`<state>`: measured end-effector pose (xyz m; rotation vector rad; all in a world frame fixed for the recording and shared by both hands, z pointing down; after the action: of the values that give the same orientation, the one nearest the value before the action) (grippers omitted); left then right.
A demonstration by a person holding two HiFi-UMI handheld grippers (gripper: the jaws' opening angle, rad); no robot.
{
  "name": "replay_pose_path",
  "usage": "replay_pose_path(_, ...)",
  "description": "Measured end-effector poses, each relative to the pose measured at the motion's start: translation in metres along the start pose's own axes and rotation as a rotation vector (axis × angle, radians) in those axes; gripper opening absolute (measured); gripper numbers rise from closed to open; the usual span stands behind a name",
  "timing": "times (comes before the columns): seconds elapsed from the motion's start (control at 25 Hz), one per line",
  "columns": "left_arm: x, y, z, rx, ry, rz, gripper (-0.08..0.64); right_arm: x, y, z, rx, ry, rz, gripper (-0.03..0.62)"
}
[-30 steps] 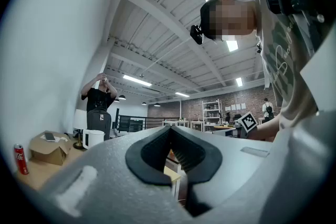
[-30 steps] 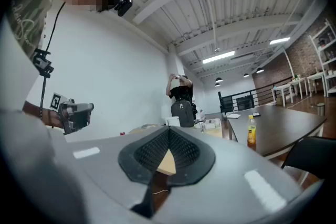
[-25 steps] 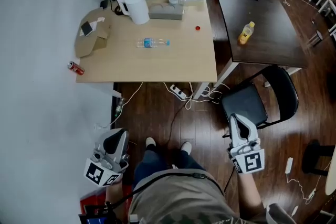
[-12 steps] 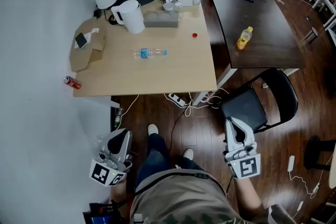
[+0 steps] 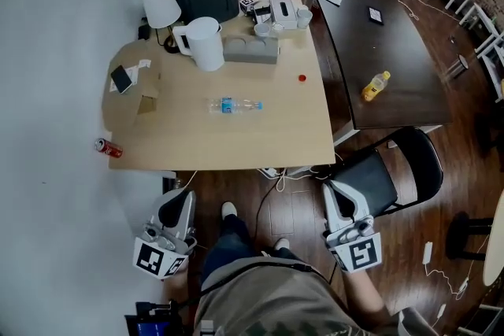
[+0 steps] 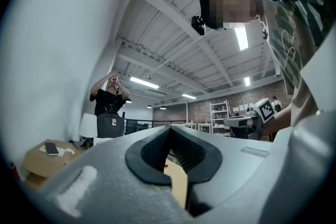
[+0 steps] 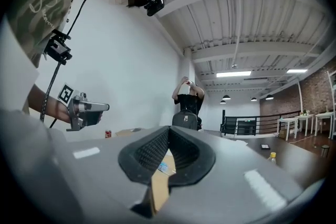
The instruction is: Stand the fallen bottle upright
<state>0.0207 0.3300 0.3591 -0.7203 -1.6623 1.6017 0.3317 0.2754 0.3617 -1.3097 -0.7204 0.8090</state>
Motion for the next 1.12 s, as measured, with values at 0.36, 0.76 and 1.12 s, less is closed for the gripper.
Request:
replay_pose_path(0.36,0.015,0.001,0.070,0.010,0.031,-0.033,0.000,-0.063,0.001,0.036,0.017,0.026,0.049,0.003)
replay_pose_path(0.76,0.033,-0.012,0.143,0.032,0.023,-0.034,0.000,-0.115,0.007,0.077,0.051,-0.007,0.100,0.003)
replay_pose_path(1.12,0.051,-0.024,0.181,0.063,0.041,-0.024,0.000,-0.152,-0.001,0.110,0.036,0.014,0.138,0.003)
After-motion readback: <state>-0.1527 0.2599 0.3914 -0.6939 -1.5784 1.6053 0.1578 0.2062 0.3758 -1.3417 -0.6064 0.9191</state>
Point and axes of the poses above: the fingertips, and each gripper's own axes: x backward along the fingers, z to its left, y out of its top, the point moved 4 cm from there along x, backward along the fingers, and after that the axes turned 10 degrees about -y, right-handed, at the moved point
